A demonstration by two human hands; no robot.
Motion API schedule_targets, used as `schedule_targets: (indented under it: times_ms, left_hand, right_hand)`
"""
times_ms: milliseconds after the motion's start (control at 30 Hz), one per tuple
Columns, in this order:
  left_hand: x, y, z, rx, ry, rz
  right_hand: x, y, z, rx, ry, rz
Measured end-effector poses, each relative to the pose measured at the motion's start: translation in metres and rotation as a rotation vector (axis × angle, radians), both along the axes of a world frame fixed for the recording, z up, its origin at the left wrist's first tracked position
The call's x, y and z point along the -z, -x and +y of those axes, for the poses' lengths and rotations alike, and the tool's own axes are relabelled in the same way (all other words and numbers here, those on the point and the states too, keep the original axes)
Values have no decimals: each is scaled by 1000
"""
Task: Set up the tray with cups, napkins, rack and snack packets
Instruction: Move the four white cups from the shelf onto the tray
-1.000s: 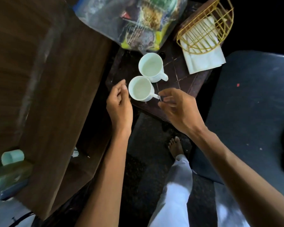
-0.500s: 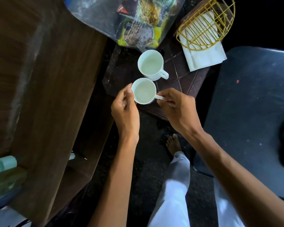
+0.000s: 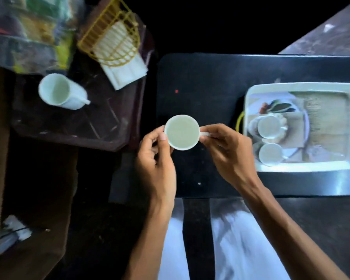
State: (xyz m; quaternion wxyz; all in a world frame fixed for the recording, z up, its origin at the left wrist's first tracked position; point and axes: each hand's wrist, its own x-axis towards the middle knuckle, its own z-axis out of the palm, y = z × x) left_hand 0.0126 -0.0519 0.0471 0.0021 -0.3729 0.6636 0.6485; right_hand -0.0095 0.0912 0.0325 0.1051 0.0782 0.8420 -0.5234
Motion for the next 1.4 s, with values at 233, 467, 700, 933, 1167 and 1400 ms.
schedule_targets:
  times_ms: [233,467,700,933,1167,1400]
  left_hand:
    - [-2,15,149,332,-123,-59]
    - [15,25,234,464,-196,-201]
    - [19,31,249,289,-246,-246]
    - [21,30,244,257,-221,-243]
    - [22,30,240,240,-220,-241]
    - [21,26,229,235,-229,-235]
  right_hand:
    - [-14,-13,166,225,-160,-42]
    - [12,-33,267,379,-181,-109]
    - [49,-53,301,446,-105,-203]
    - [72,-67,302,408,-89,-256]
    - [79,-71,305,374,-105,-296]
    - [77,-70,304,318,-151,-321]
